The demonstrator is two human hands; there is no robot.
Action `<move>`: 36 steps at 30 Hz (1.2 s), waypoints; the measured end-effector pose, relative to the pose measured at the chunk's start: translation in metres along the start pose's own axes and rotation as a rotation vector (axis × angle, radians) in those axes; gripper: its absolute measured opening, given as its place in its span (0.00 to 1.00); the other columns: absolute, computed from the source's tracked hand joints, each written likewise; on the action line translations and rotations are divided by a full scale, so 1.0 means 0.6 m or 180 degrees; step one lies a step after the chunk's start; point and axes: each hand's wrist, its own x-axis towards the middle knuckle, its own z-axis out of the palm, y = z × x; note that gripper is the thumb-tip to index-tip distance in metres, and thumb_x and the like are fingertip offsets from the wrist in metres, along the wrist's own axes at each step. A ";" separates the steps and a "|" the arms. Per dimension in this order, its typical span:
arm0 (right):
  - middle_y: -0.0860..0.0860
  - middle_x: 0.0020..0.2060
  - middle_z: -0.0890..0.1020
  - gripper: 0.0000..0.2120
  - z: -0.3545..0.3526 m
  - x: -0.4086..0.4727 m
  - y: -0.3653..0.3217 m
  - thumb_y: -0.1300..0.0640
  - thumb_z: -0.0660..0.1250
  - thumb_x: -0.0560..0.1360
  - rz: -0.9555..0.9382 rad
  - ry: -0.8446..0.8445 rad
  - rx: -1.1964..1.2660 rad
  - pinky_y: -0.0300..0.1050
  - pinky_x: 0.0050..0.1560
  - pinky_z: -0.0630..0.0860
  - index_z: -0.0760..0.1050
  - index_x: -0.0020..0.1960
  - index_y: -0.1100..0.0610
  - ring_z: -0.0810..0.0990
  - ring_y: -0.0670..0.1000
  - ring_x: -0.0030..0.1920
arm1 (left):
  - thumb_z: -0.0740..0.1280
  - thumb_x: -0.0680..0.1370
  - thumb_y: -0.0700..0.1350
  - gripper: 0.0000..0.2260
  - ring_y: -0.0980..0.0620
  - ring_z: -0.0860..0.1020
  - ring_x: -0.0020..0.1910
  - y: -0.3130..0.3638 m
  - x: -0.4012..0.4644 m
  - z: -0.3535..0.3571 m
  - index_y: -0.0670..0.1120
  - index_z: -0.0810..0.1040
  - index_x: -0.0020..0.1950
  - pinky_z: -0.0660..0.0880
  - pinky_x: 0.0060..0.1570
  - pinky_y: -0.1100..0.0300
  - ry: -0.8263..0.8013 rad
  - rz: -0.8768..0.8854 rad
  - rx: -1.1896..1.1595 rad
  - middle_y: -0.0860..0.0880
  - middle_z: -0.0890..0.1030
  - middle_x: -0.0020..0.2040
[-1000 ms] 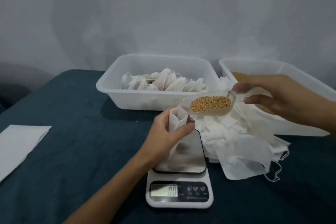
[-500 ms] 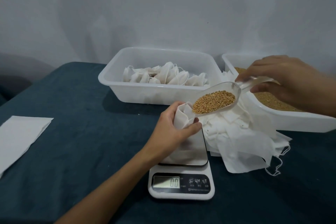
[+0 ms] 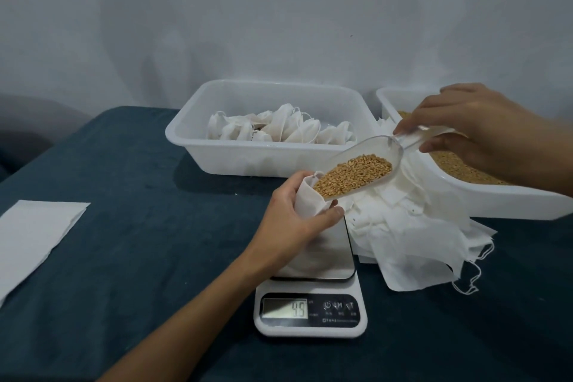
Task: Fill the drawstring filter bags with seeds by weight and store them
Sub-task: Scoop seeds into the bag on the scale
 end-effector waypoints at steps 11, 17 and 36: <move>0.51 0.47 0.84 0.16 0.001 0.001 -0.004 0.68 0.76 0.70 0.0001 0.0019 -0.0038 0.53 0.60 0.66 0.83 0.56 0.56 0.78 0.59 0.44 | 0.79 0.72 0.50 0.21 0.59 0.84 0.51 -0.004 0.002 -0.001 0.54 0.78 0.63 0.76 0.49 0.69 0.0047 0.0013 0.0121 0.56 0.86 0.53; 0.50 0.46 0.83 0.17 0.005 0.002 -0.001 0.68 0.77 0.70 -0.0039 0.0040 -0.0051 0.51 0.60 0.65 0.83 0.56 0.56 0.73 0.52 0.43 | 0.79 0.71 0.51 0.20 0.57 0.84 0.51 -0.004 0.003 -0.001 0.56 0.78 0.61 0.77 0.49 0.67 0.0087 0.0011 0.0151 0.55 0.86 0.54; 0.50 0.47 0.83 0.18 0.009 0.000 0.000 0.68 0.76 0.71 -0.0030 0.0074 -0.0088 0.52 0.65 0.63 0.83 0.58 0.55 0.80 0.60 0.49 | 0.81 0.69 0.50 0.21 0.51 0.86 0.52 -0.001 0.001 -0.002 0.58 0.79 0.59 0.82 0.54 0.57 0.0101 0.0048 0.0162 0.53 0.87 0.54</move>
